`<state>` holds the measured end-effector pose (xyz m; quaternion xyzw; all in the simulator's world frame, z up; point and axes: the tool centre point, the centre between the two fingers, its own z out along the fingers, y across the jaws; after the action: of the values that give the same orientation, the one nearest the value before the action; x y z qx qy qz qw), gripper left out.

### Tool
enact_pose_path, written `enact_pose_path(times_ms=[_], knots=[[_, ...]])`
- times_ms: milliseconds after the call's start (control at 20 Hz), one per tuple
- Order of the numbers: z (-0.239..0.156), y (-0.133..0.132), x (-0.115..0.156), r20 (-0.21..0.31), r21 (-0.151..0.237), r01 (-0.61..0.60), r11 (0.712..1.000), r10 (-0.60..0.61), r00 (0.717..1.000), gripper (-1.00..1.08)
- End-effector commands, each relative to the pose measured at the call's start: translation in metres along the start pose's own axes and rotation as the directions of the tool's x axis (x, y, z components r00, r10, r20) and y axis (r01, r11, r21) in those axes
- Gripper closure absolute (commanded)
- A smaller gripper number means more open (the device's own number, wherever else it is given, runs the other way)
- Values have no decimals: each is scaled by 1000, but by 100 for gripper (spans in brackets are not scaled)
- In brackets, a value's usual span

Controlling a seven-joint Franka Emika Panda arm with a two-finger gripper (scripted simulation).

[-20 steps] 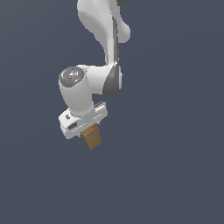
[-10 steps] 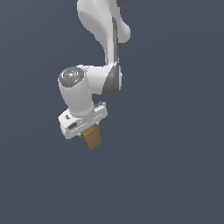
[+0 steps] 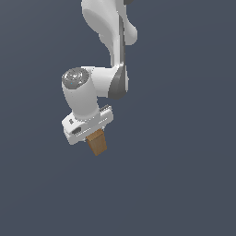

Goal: Pick up the object and move it to a goal position.

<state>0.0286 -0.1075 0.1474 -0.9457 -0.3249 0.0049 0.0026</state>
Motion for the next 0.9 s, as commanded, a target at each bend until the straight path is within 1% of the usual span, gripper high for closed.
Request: enact_pose_path(times_ms=[0,200,400,850], knots=[[-14,-1,-1,-8,-8,0,1000,0,1000,108],[-34,-8,-7,-8,-8,0,1000,0,1000,108],[-63,-17,-17,-8,-8,0,1000,0,1000,108],[-154,-47,-46,-8,-8,0,1000,0,1000,108]])
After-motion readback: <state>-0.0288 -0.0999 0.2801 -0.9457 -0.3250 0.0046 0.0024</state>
